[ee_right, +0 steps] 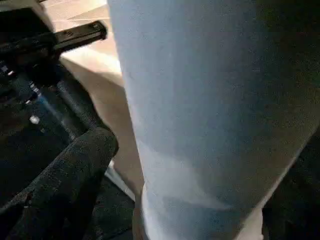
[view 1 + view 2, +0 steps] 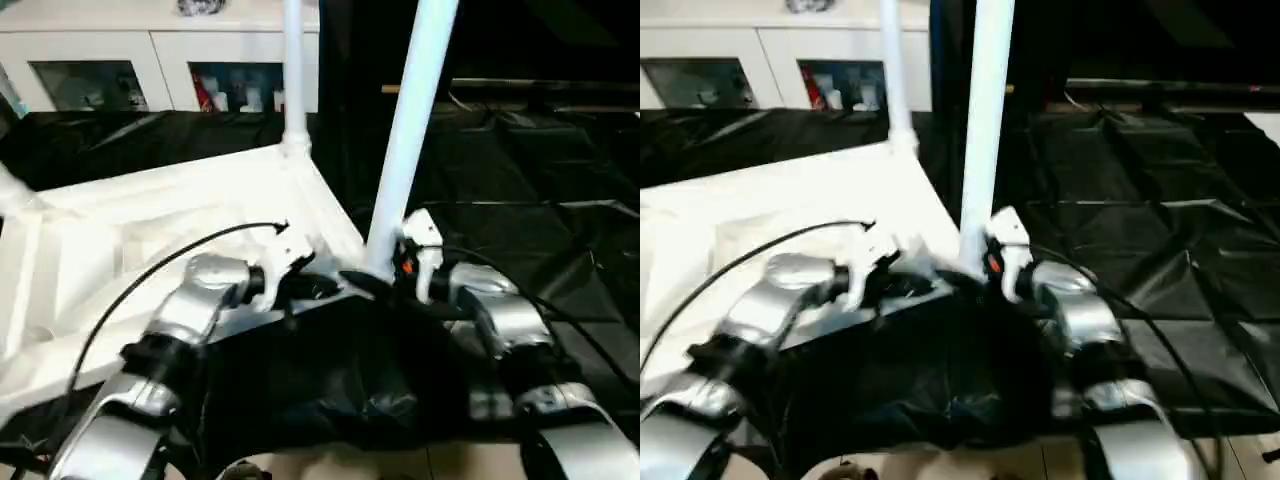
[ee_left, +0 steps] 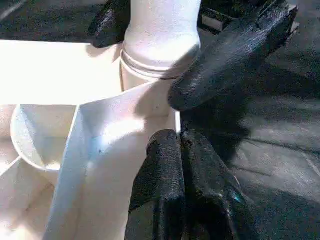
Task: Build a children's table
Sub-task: Rotate leg to tighten
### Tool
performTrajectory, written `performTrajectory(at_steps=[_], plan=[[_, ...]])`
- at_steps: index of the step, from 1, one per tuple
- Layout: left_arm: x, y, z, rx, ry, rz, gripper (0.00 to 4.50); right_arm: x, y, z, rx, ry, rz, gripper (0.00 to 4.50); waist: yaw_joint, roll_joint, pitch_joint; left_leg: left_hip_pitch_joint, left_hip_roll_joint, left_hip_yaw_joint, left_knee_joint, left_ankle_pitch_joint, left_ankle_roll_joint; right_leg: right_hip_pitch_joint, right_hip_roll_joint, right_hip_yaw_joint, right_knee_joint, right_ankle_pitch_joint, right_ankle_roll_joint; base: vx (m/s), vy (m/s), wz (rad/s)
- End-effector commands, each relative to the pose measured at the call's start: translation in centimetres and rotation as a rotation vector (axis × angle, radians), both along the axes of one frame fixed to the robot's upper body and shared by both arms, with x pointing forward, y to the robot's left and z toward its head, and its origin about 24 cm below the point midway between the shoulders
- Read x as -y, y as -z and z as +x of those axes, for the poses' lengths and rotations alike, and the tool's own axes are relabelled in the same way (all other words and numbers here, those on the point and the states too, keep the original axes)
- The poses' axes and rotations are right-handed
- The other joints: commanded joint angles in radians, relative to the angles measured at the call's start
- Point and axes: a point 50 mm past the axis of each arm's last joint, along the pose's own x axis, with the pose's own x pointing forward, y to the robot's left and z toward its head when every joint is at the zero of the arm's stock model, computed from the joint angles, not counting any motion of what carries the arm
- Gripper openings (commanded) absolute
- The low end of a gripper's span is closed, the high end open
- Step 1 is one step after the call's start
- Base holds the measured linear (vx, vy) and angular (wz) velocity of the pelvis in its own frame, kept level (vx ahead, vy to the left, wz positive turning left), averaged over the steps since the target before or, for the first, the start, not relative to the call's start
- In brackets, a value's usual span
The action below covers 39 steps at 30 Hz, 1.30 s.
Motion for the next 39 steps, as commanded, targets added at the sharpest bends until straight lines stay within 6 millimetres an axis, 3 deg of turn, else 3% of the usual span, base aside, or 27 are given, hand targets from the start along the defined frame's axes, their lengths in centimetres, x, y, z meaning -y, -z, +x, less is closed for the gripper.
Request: performTrajectory(at_steps=[1,6,7,8,17,21,26,27,31,33,38,39], plan=[[2.1,-1.4,-0.8,0.022,0.159,-0.058,0.00,-0.9,0.3,-0.6,-0.023,-0.073,-0.020,4.34,0.000,-0.002,-0.069,0.011,0.020,0.004,-0.066,-0.232,0.045,0.054,-0.044,0.035,-0.068,-0.163,-0.254,0.000,0.000,0.00],[1.6,-1.4,-0.9,0.018,0.168,-0.050,0.00,-0.8,0.3,-1.1,-0.052,-0.126,-0.008,4.34,0.001,-0.002,-0.069,0.011,0.021,0.004,-0.066,-0.227,0.044,0.052,-0.044,0.036,-0.068,-0.178,-0.244,0.000,0.000,0.00],[1.5,-1.4,-1.0,0.017,0.170,-0.049,0.00,-0.9,0.4,-1.2,-0.058,-0.138,-0.007,4.19,0.002,-0.001,-0.069,0.011,0.020,0.004,-0.066,-0.224,0.043,0.052,-0.044,0.036,-0.068,-0.176,-0.246,0.000,0.000,0.00],[1.5,-1.4,-1.0,0.016,0.170,-0.049,0.00,-0.9,0.4,-1.2,-0.059,-0.140,-0.007,4.19,0.001,-0.007,-0.068,0.011,0.021,0.004,-0.067,-0.225,0.043,0.052,-0.043,0.036,-0.069,-0.179,-0.245,0.000,0.000,0.00],[1.7,-1.3,-1.1,0.018,0.154,-0.048,0.00,-1.6,0.6,-1.5,-0.072,-0.128,0.022,3.37,0.006,-0.005,-0.070,0.011,0.020,0.004,-0.066,-0.204,0.041,0.052,-0.045,0.036,-0.066,-0.171,-0.240,0.000,0.000,0.00],[2.4,-1.0,0.1,0.047,0.029,-0.045,0.00,-2.3,1.7,-0.9,-0.086,0.040,0.007,2.99,0.002,-0.007,-0.067,0.013,0.017,0.003,-0.068,-0.227,0.025,0.049,-0.046,0.037,-0.072,-0.221,-0.227,0.000,0.000,0.00],[3.3,-1.0,1.5,0.076,-0.103,-0.031,0.00,-3.4,2.8,-0.2,-0.095,0.247,-0.003,2.63,-0.005,-0.008,-0.062,0.016,0.013,-0.001,-0.074,-0.273,-0.004,0.045,-0.049,0.037,-0.087,-0.349,-0.176,0.000,0.000,0.00],[4.0,-1.1,2.0,0.090,-0.148,-0.026,0.00,-3.9,3.2,0.3,-0.113,0.363,-0.009,2.61,-0.006,-0.007,-0.062,0.016,0.013,-0.001,-0.074,-0.274,-0.007,0.043,-0.049,0.038,-0.090,-0.358,-0.169,0.000,0.000,0.00],[5.3,-1.4,2.7,0.112,-0.220,-0.024,0.00,-5.2,3.4,0.8,-0.128,0.486,-0.018,2.59,-0.009,-0.004,-0.062,0.019,0.013,-0.002,-0.075,-0.294,-0.014,0.039,-0.049,0.038,-0.095,-0.380,-0.157,0.000,0.000,0.00],[5.9,-1.5,2.9,0.121,-0.232,-0.027,0.00,-5.9,3.1,0.9,-0.108,0.477,-0.023,2.59,-0.008,0.002,-0.065,0.017,0.012,-0.003,-0.075,-0.290,-0.015,0.041,-0.046,0.036,-0.091,-0.348,-0.160,0.000,0.000,0.00],[6.6,-1.5,2.7,0.131,-0.198,-0.034,0.00,-6.8,2.5,1.0,-0.066,0.429,0.013,2.59,-0.007,-0.002,-0.068,0.012,0.012,-0.001,-0.072,-0.258,0.003,0.048,-0.046,0.037,-0.083,-0.256,-0.182,0.000,0.000,0.00],[6.6,-1.5,2.7,0.132,-0.196,-0.033,0.00,-6.8,2.4,1.1,-0.067,0.430,0.018,3.11,-0.008,-0.003,-0.069,0.011,0.012,-0.001,-0.072,-0.252,0.008,0.048,-0.044,0.036,-0.081,-0.239,-0.187,0.000,0.000,0.00]])
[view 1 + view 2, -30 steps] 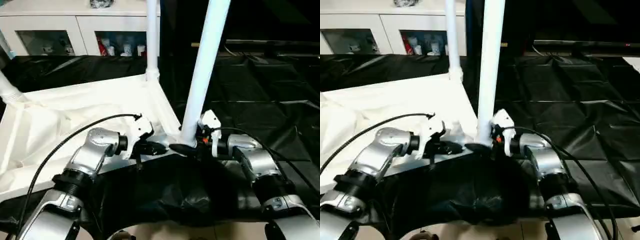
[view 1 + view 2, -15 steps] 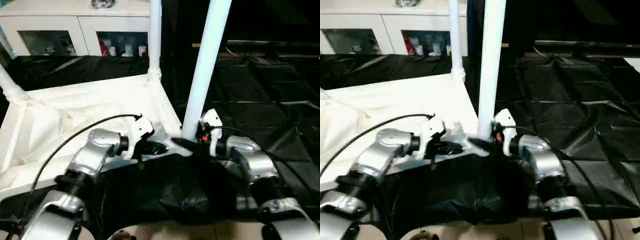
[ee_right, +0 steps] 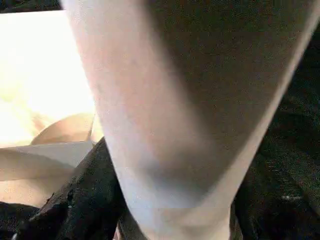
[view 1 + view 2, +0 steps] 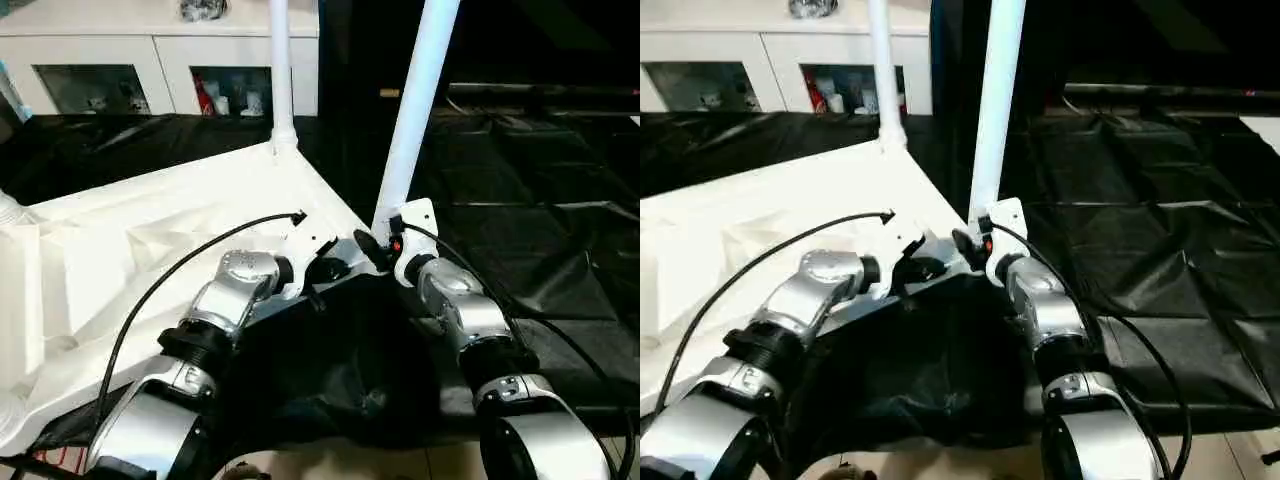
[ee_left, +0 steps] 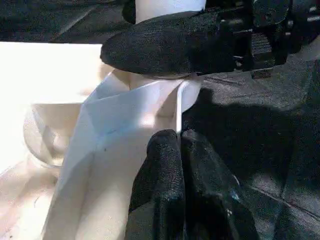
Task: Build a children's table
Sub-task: Rotate leg to tighten
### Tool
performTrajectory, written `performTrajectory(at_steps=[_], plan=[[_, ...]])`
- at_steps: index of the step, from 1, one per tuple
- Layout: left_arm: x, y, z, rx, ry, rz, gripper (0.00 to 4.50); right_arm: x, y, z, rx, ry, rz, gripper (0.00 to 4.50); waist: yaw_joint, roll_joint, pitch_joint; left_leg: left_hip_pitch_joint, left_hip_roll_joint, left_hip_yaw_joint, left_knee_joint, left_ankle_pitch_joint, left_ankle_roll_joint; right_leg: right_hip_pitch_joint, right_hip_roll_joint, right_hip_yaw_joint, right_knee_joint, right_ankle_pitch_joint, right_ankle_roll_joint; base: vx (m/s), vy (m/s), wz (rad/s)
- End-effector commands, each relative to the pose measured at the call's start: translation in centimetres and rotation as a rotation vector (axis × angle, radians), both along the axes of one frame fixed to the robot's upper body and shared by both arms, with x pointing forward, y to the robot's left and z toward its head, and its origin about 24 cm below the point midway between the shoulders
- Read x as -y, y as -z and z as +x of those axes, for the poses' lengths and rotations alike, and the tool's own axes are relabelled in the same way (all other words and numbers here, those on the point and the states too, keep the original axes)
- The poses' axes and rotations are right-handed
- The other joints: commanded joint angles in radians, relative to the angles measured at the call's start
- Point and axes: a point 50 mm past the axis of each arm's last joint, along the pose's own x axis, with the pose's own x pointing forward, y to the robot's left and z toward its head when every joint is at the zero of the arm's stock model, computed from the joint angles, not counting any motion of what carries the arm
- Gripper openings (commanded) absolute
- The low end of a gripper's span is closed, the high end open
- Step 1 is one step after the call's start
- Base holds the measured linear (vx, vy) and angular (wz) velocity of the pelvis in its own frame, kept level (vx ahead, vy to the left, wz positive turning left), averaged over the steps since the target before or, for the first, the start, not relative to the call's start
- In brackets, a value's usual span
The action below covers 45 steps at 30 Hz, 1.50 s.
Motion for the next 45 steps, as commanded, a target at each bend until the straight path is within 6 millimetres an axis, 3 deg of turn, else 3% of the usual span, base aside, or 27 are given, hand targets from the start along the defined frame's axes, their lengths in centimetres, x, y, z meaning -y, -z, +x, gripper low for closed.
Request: performTrajectory(at_steps=[1,4,5,13,17,23,24,28,34,38,41,44,45], plan=[[2.9,-1.9,0.3,0.082,0.073,-0.043,0.00,-4.8,1.4,-1.7,-0.088,-0.207,0.070,3.23,-0.003,0.001,-0.066,0.007,0.013,0.000,-0.071,-0.256,0.010,0.045,-0.044,0.035,-0.082,-0.240,-0.191,0.000,0.000,0.00],[2.4,-1.8,0.1,0.083,0.101,-0.042,0.00,-4.5,0.9,-1.7,-0.054,-0.278,0.080,3.32,-0.003,0.000,-0.066,0.006,0.013,0.000,-0.072,-0.269,0.015,0.047,-0.045,0.036,-0.083,-0.252,-0.193,0.000,0.000,0.00],[2.2,-1.8,0.0,0.085,0.111,-0.042,0.00,-4.3,0.8,-1.7,-0.050,-0.299,0.073,3.59,-0.003,0.001,-0.066,0.007,0.014,-0.001,-0.072,-0.269,0.015,0.047,-0.046,0.035,-0.083,-0.252,-0.193,0.000,0.000,0.00],[0.6,-1.8,-1.0,0.063,0.244,-0.063,0.00,-1.1,-0.1,-2.7,-0.044,-0.573,0.041,3.69,0.002,-0.001,-0.070,0.001,0.017,0.003,-0.063,-0.195,0.059,0.057,-0.043,0.034,-0.067,-0.104,-0.246,0.000,0.000,0.00],[-0.4,-1.9,-1.8,0.040,0.337,-0.063,0.00,0.7,-0.5,-3.3,-0.067,-0.682,0.029,3.69,0.005,-0.001,-0.068,0.004,0.019,0.005,-0.063,-0.216,0.062,0.055,-0.043,0.033,-0.069,-0.141,-0.255,0.000,0.000,0.00],[-1.7,-1.7,-2.5,0.005,0.405,-0.045,0.00,1.6,-0.7,-3.9,-0.105,-0.779,0.025,3.69,0.012,0.002,-0.066,0.010,0.024,0.004,-0.068,-0.255,0.043,0.049,-0.044,0.034,-0.073,-0.201,-0.248,0.000,0.000,0.00],[-2.0,-1.7,-2.5,-0.002,0.411,-0.042,0.00,1.7,-0.7,-4.1,-0.110,-0.798,0.028,3.45,0.013,0.001,-0.066,0.009,0.023,0.004,-0.068,-0.256,0.039,0.049,-0.045,0.035,-0.073,-0.210,-0.243,0.000,0.000,0.00],[-2.4,-1.7,-2.7,-0.013,0.419,-0.034,0.00,1.5,-0.7,-4.4,-0.123,-0.841,0.035,3.21,0.015,-0.001,-0.069,0.007,0.022,0.004,-0.066,-0.225,0.040,0.051,-0.045,0.035,-0.068,-0.179,-0.246,0.000,0.000,0.00],[-2.5,-1.7,-2.7,-0.020,0.422,-0.032,0.00,1.4,-0.8,-4.6,-0.131,-0.857,0.041,2.67,0.018,-0.002,-0.068,0.008,0.022,0.005,-0.065,-0.218,0.042,0.049,-0.044,0.035,-0.068,-0.170,-0.249,0.000,0.000,0.00],[-2.2,-1.6,-2.5,-0.014,0.394,-0.037,0.00,1.2,-0.7,-4.6,-0.125,-0.846,0.044,2.60,0.019,0.000,-0.069,0.009,0.022,0.005,-0.065,-0.217,0.037,0.049,-0.045,0.035,-0.069,-0.177,-0.244,0.000,0.000,0.00],[-1.4,-1.7,-1.8,0.007,0.316,-0.044,0.00,0.7,-0.1,-4.0,-0.105,-0.711,0.041,2.57,0.019,-0.001,-0.067,0.010,0.022,0.005,-0.066,-0.225,0.032,0.046,-0.046,0.036,-0.071,-0.191,-0.240,0.000,0.000,0.00],[-0.5,-1.9,-1.1,0.024,0.255,-0.050,0.00,0.3,0.7,-3.2,-0.101,-0.548,0.012,2.55,0.012,0.002,-0.063,0.013,0.017,0.003,-0.070,-0.258,0.006,0.043,-0.048,0.037,-0.080,-0.275,-0.216,0.000,0.000,0.00],[-0.2,-1.9,-0.8,0.034,0.225,-0.045,0.00,0.1,0.9,-2.9,-0.097,-0.488,0.012,2.55,0.010,-0.002,-0.064,0.013,0.015,0.000,-0.071,-0.269,-0.001,0.047,-0.049,0.035,-0.085,-0.312,-0.199,0.000,0.000,0.00]])
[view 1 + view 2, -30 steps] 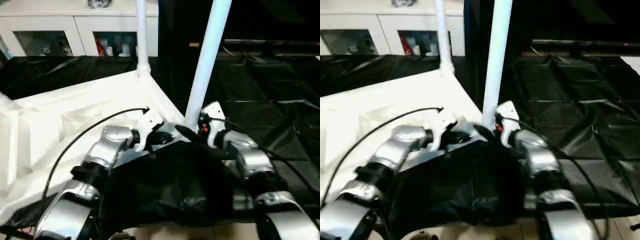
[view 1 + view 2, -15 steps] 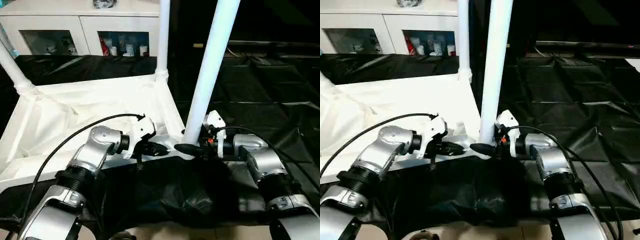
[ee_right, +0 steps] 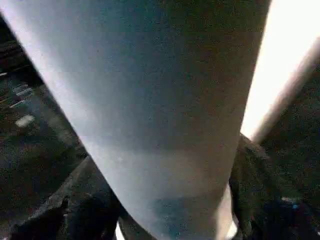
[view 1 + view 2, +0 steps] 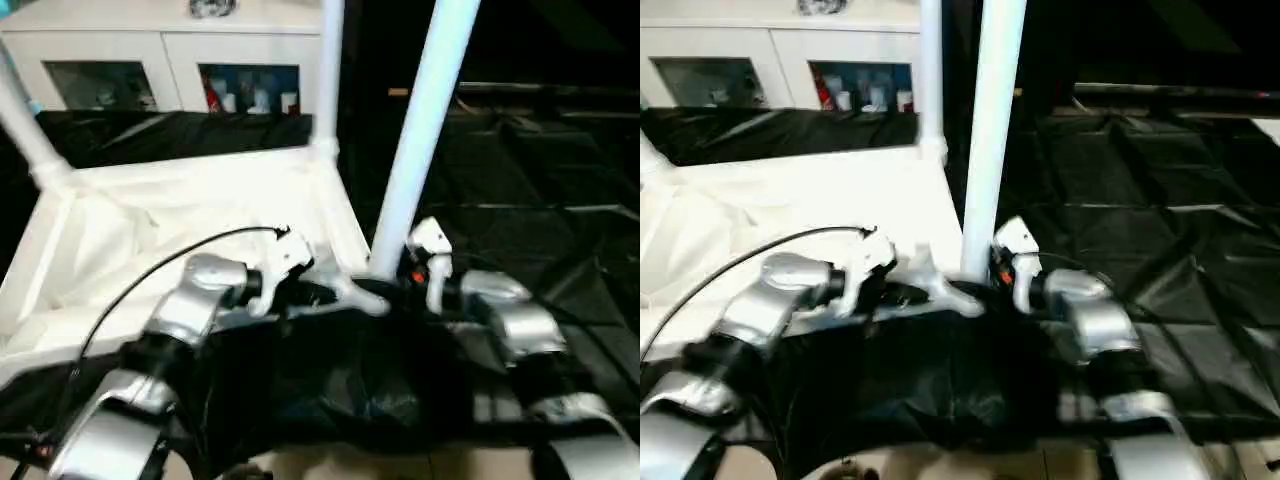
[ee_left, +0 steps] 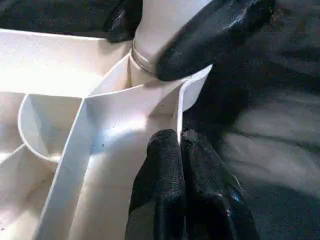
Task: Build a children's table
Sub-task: Rotate leg to tighten
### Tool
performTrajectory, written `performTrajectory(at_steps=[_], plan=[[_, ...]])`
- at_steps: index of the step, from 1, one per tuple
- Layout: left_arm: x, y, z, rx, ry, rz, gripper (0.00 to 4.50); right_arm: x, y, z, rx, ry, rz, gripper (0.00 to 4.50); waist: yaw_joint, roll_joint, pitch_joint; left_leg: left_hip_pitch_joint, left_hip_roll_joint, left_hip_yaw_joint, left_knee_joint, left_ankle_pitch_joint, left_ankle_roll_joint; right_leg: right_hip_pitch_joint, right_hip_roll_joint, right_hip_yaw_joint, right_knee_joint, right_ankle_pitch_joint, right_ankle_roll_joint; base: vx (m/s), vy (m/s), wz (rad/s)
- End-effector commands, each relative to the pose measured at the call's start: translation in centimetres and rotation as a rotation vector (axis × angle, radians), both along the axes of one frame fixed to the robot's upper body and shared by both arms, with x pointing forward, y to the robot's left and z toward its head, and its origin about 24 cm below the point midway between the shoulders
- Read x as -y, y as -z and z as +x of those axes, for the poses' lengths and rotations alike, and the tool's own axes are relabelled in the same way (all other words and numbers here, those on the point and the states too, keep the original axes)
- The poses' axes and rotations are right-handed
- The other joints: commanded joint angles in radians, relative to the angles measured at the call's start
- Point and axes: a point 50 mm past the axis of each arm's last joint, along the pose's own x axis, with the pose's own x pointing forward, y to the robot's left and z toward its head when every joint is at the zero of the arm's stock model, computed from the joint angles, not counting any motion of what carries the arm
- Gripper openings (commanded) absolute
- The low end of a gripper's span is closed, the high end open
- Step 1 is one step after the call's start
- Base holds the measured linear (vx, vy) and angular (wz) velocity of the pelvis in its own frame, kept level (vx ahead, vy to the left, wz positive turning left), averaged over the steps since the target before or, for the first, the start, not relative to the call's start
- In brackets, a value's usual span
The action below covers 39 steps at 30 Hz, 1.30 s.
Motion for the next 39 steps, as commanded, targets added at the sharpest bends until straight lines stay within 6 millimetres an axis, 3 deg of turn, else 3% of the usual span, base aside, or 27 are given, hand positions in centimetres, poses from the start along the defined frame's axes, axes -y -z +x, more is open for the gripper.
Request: performTrajectory(at_steps=[1,2,3,6,7,8,11,13,16,18,20,22,24,25,26,27,34,39], plan=[[3.1,-1.7,1.0,0.085,-0.023,-0.051,0.00,-2.7,1.3,-0.1,-0.024,0.042,-0.015,2.55,-0.005,0.000,-0.064,0.013,0.015,0.000,-0.071,-0.269,-0.003,0.045,-0.049,0.036,-0.087,-0.321,-0.189,0.000,0.000,0.00],[3.5,-1.8,1.4,0.099,-0.059,-0.047,0.00,-3.0,1.4,0.3,-0.023,0.125,-0.009,2.54,-0.007,-0.001,-0.064,0.011,0.014,0.000,-0.071,-0.266,-0.003,0.045,-0.049,0.036,-0.089,-0.324,-0.185,0.000,0.000,0.00],[3.8,-1.9,1.7,0.109,-0.085,-0.046,0.00,-3.3,1.6,0.5,-0.029,0.182,0.000,2.54,-0.010,0.007,-0.064,0.015,0.015,-0.002,-0.072,-0.276,-0.015,0.040,-0.048,0.037,-0.090,-0.334,-0.180,0.000,0.000,0.00],[4.9,-2.2,2.2,0.128,-0.152,-0.056,0.00,-4.7,1.7,0.7,-0.051,0.262,0.038,2.54,-0.014,0.003,-0.066,0.010,0.012,-0.001,-0.071,-0.266,-0.006,0.045,-0.045,0.036,-0.088,-0.297,-0.181,0.000,0.000,0.00],[5.5,-2.4,2.4,0.138,-0.170,-0.064,0.00,-5.4,1.8,0.7,-0.057,0.287,0.044,2.54,-0.013,0.013,-0.069,0.011,0.013,-0.002,-0.070,-0.252,-0.006,0.045,-0.045,0.036,-0.084,-0.264,-0.187,0.000,0.000,0.00],[5.7,-2.4,2.4,0.139,-0.172,-0.068,0.00,-5.7,1.8,0.7,-0.055,0.292,0.045,2.54,-0.016,0.008,-0.069,0.009,0.012,-0.001,-0.069,-0.242,-0.004,0.046,-0.042,0.035,-0.083,-0.232,-0.194,0.000,0.000,0.00],[6.0,-2.5,2.4,0.148,-0.158,-0.075,0.00,-6.5,1.6,0.6,-0.031,0.257,0.048,2.54,-0.015,0.010,-0.071,0.007,0.011,0.000,-0.066,-0.234,0.011,0.050,-0.042,0.034,-0.079,-0.182,-0.209,0.000,0.000,0.00],[6.1,-2.5,2.3,0.156,-0.137,-0.075,0.00,-6.7,1.4,0.7,-0.033,0.253,0.073,3.10,-0.014,0.008,-0.070,0.005,0.011,0.000,-0.067,-0.234,0.020,0.052,-0.042,0.034,-0.078,-0.171,-0.216,0.000,0.000,0.00],[5.9,-2.3,2.1,0.157,-0.104,-0.072,0.00,-6.3,1.2,0.6,-0.033,0.226,0.087,3.33,-0.014,0.008,-0.068,0.007,0.012,0.000,-0.069,-0.256,0.024,0.051,-0.044,0.034,-0.082,-0.212,-0.213,0.000,0.000,0.00],[5.6,-2.1,1.9,0.151,-0.088,-0.067,0.00,-5.3,1.0,0.3,-0.004,0.145,0.049,3.60,-0.014,0.004,-0.068,0.006,0.012,0.000,-0.069,-0.253,0.025,0.053,-0.044,0.035,-0.083,-0.219,-0.206,0.000,0.000,0.00],[5.4,-2.0,1.9,0.148,-0.083,-0.063,0.00,-4.3,0.7,-0.1,0.019,0.076,0.023,3.60,-0.008,0.003,-0.071,0.006,0.014,0.000,-0.065,-0.225,0.037,0.056,-0.041,0.034,-0.078,-0.170,-0.211,0.000,0.000,0.00],[5.0,-1.8,1.7,0.146,-0.071,-0.058,0.00,-2.4,0.3,-0.7,0.048,-0.019,-0.005,3.60,-0.001,0.001,-0.073,0.003,0.014,0.003,-0.059,-0.185,0.060,0.059,-0.041,0.035,-0.070,-0.092,-0.224,0.000,0.000,0.00],[4.7,-1.7,1.6,0.136,-0.052,-0.061,0.00,0.7,-0.5,-0.8,0.041,-0.038,-0.008,3.60,0.001,0.002,-0.072,0.003,0.014,0.003,-0.058,-0.185,0.072,0.060,-0.041,0.033,-0.071,-0.092,-0.230,0.000,0.000,0.00],[4.6,-1.7,1.5,0.131,-0.043,-0.063,0.00,1.8,-0.9,-0.9,0.038,-0.052,-0.010,3.60,0.006,-0.002,-0.074,0.005,0.015,0.005,-0.055,-0.183,0.083,0.064,-0.041,0.033,-0.071,-0.088,-0.235,0.000,0.000,0.00],[4.6,-1.7,1.5,0.131,-0.043,-0.063,0.00,1.8,-0.9,-0.9,0.038,-0.052,-0.010,3.60,0.007,-0.002,-0.073,0.001,0.015,0.005,-0.054,-0.178,0.088,0.064,-0.041,0.033,-0.069,-0.085,-0.238,0.000,0.000,0.00],[4.4,-1.6,1.2,0.123,-0.015,-0.070,0.00,3.1,-1.4,-1.2,0.039,-0.084,-0.021,3.60,0.007,0.001,-0.072,0.000,0.015,0.004,-0.056,-0.180,0.088,0.062,-0.042,0.032,-0.072,-0.098,-0.238,0.000,0.000,0.00],[3.8,-1.5,0.4,0.098,0.080,-0.081,0.00,4.5,-2.3,-1.7,0.051,-0.136,-0.046,3.60,0.009,0.001,-0.073,0.002,0.018,0.004,-0.055,-0.189,0.083,0.058,-0.042,0.030,-0.072,-0.131,-0.250,0.000,0.000,0.00],[3.3,-1.4,-0.1,0.079,0.127,-0.076,0.00,3.7,-2.2,-1.8,0.042,-0.185,-0.053,3.60,0.008,0.000,-0.072,0.003,0.018,0.004,-0.056,-0.186,0.081,0.056,-0.042,0.031,-0.072,-0.133,-0.250,0.000,0.000,0.00]])
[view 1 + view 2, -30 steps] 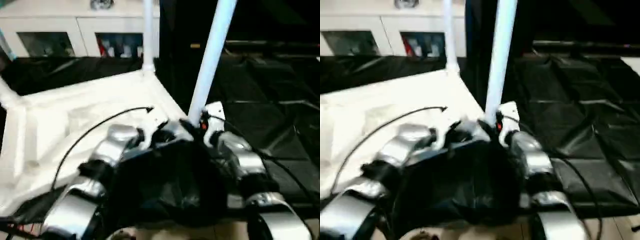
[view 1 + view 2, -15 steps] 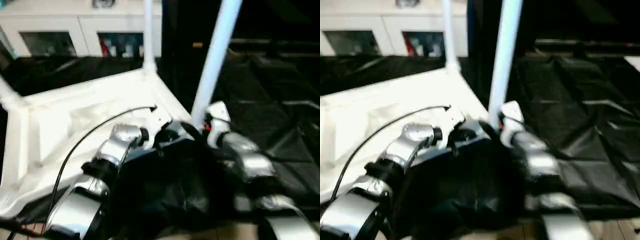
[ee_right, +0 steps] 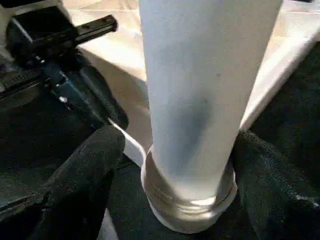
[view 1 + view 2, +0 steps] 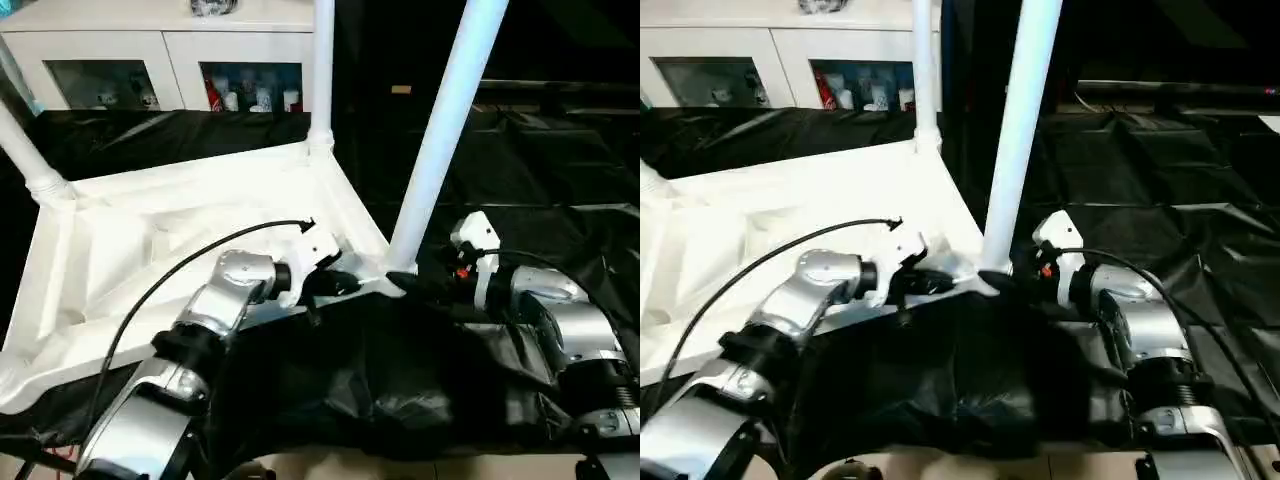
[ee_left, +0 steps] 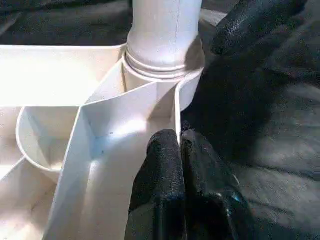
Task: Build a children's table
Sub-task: Rotate leg to tighten
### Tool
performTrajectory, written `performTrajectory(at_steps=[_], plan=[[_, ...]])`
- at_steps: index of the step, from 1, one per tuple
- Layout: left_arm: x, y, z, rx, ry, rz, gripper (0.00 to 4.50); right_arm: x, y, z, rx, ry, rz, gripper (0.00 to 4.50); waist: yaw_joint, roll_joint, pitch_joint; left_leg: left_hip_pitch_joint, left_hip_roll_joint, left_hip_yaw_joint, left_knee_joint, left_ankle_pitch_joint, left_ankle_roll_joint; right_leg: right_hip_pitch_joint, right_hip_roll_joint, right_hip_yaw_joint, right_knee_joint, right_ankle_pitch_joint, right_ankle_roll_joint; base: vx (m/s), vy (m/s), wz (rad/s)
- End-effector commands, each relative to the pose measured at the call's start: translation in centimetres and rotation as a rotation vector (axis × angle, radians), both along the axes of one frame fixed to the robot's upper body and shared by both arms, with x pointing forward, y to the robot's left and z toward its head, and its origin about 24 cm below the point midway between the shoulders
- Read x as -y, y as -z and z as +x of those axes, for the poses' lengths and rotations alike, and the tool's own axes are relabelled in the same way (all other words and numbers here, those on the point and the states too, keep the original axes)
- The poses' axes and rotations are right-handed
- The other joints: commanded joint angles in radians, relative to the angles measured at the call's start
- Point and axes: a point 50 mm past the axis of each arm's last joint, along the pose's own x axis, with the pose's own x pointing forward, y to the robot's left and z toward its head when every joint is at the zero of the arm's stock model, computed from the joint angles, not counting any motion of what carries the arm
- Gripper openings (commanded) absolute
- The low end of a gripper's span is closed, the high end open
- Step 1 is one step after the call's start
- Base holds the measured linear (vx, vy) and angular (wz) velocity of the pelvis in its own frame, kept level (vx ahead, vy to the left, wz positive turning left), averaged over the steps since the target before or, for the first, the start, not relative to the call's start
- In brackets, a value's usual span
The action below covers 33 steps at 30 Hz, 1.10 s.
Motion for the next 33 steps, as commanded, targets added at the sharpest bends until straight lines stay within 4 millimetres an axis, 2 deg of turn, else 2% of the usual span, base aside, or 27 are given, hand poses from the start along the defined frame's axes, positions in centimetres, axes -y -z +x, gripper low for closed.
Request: performTrajectory(at_steps=[1,5,7,9,12,13,17,22,26,29,31,32,33], plan=[[1.2,-1.4,-0.1,0.046,0.068,-0.046,0.00,-1.4,0.1,-0.1,-0.008,-0.060,0.009,3.60,-0.003,-0.008,-0.072,0.009,0.019,0.004,-0.059,-0.191,0.074,0.056,-0.043,0.032,-0.068,-0.138,-0.254,0.000,0.000,0.00],[1.1,-1.3,-0.6,0.028,0.104,-0.045,0.00,-2.0,0.4,0.3,-0.004,-0.047,-0.009,3.60,-0.002,-0.008,-0.072,0.012,0.020,0.004,-0.061,-0.205,0.061,0.053,-0.044,0.033,-0.069,-0.156,-0.251,0.000,0.000,0.00],[1.0,-1.3,-0.8,0.020,0.117,-0.043,0.00,-2.2,0.6,0.6,-0.019,-0.038,-0.016,3.36,-0.004,-0.006,-0.073,0.011,0.021,0.002,-0.062,-0.203,0.056,0.053,-0.045,0.033,-0.066,-0.152,-0.254,0.000,0.000,0.00],[0.7,-1.3,-0.8,0.020,0.115,-0.037,0.00,-2.3,0.5,0.7,-0.024,-0.054,-0.023,3.18,-0.005,-0.014,-0.071,0.009,0.018,0.005,-0.061,-0.203,0.056,0.055,-0.043,0.033,-0.068,-0.156,-0.246,0.000,0.000,0.00],[0.6,-1.3,-0.8,0.019,0.115,-0.035,0.00,-2.4,0.5,0.7,-0.029,-0.066,-0.028,2.92,-0.004,-0.011,-0.072,0.009,0.017,0.004,-0.060,-0.186,0.060,0.056,-0.044,0.034,-0.066,-0.147,-0.242,0.000,0.000,0.00],[0.4,-1.3,-0.8,0.018,0.114,-0.032,0.00,-2.4,0.5,0.7,-0.033,-0.078,-0.033,2.87,-0.004,-0.015,-0.073,0.008,0.017,0.005,-0.059,-0.179,0.062,0.057,-0.043,0.034,-0.066,-0.139,-0.242,0.000,0.000,0.00],[0.0,-1.3,-0.9,0.009,0.114,-0.025,0.00,-2.4,0.6,0.6,-0.045,-0.108,-0.050,2.49,-0.003,-0.013,-0.073,0.008,0.018,0.005,-0.058,-0.174,0.069,0.056,-0.044,0.033,-0.063,-0.135,-0.249,0.000,0.000,0.00],[-0.3,-1.1,-1.2,-0.005,0.121,-0.014,0.00,-2.5,0.9,0.5,-0.056,-0.126,-0.057,2.30,-0.006,-0.013,-0.070,0.010,0.018,0.005,-0.060,-0.199,0.059,0.053,-0.043,0.034,-0.067,-0.177,-0.240,0.000,0.000,0.00],[-0.3,-1.1,-1.2,-0.003,0.109,-0.016,0.00,-2.9,1.3,0.3,-0.073,-0.119,-0.032,2.16,-0.008,-0.014,-0.071,0.009,0.017,0.004,-0.060,-0.192,0.059,0.054,-0.043,0.034,-0.066,-0.175,-0.237,0.000,0.000,0.00],[0.2,-1.2,-0.6,0.011,0.041,-0.028,0.00,-3.6,2.1,0.3,-0.092,-0.047,0.008,2.14,-0.011,-0.014,-0.070,0.009,0.017,0.004,-0.060,-0.189,0.058,0.052,-0.043,0.035,-0.066,-0.171,-0.239,0.000,0.000,0.00],[0.5,-1.3,-0.2,0.024,-0.001,-0.030,0.00,-4.1,2.6,0.4,-0.095,0.011,0.018,2.12,-0.016,-0.014,-0.066,0.011,0.015,0.004,-0.063,-0.225,0.044,0.049,-0.043,0.035,-0.074,-0.230,-0.224,0.000,0.000,0.00],[0.9,-1.3,0.2,0.035,-0.037,-0.028,0.00,-4.5,3.2,0.8,-0.098,0.108,0.023,2.11,-0.018,-0.015,-0.066,0.011,0.015,0.003,-0.065,-0.236,0.039,0.050,-0.044,0.034,-0.076,-0.251,-0.218,0.000,0.000,0.00],[1.4,-1.4,0.7,0.048,-0.086,-0.029,0.00,-5.2,3.9,1.2,-0.105,0.223,0.032,2.09,-0.027,-0.013,-0.063,0.013,0.012,0.003,-0.067,-0.255,0.021,0.043,-0.044,0.036,-0.083,-0.306,-0.199,0.000,0.000,0.00]])
